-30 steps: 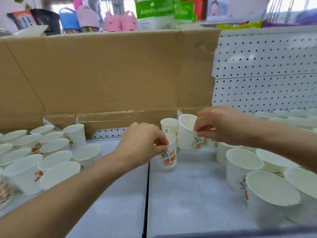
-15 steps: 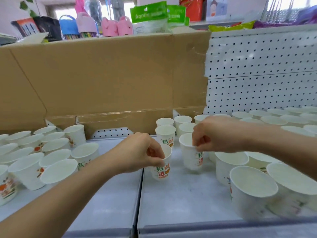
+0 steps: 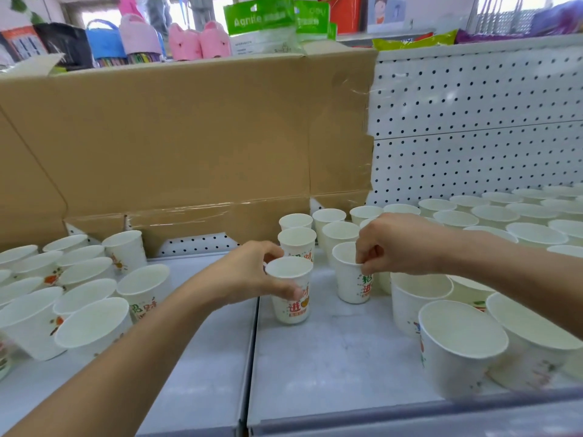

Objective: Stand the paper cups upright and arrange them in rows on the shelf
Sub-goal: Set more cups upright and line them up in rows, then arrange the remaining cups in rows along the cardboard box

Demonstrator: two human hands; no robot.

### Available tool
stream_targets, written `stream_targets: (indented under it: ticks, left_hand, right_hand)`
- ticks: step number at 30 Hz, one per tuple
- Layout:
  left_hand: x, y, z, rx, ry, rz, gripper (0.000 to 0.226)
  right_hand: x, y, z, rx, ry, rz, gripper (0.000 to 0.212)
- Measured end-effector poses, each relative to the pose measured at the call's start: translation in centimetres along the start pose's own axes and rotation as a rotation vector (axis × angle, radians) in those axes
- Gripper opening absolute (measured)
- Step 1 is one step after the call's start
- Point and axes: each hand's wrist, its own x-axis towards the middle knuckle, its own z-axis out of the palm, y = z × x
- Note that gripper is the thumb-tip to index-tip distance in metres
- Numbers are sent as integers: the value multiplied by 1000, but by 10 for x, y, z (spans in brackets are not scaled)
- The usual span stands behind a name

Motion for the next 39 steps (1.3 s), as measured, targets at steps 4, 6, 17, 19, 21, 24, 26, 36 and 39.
stream_targets:
  ticks: [4, 6, 17, 19, 21, 24, 26, 36, 39]
  left_hand:
    - [8, 3, 10, -107, 43, 32, 63]
    - [12, 3, 15, -123, 62, 52, 72]
    - [25, -5, 33, -171, 74, 79, 57]
    - [26, -6, 34, -142, 134, 65, 48]
    - [28, -8, 34, -145, 216, 28, 50]
    - [33, -10, 33, -238, 178, -37, 68]
    - [34, -9, 34, -291, 115, -60, 75]
    - [20, 1, 34, -307, 176, -41, 71]
    - [-1, 6, 34, -274, 278, -2, 65]
  right_hand:
    - [3, 3, 3, 5, 14, 8, 8]
    - [4, 3, 7, 9, 17, 1, 8]
    - [6, 6, 10, 35, 27, -19, 7]
    - [6, 6, 11, 21, 32, -24, 10]
    - [7, 8, 11, 5, 43, -28, 12]
    - [8, 10, 12, -15, 63, -37, 13]
    - [9, 11, 13, -17, 70, -40, 12]
    - [2, 15, 10, 54, 79, -24, 22]
    - [-7, 4, 1, 76, 105, -23, 29]
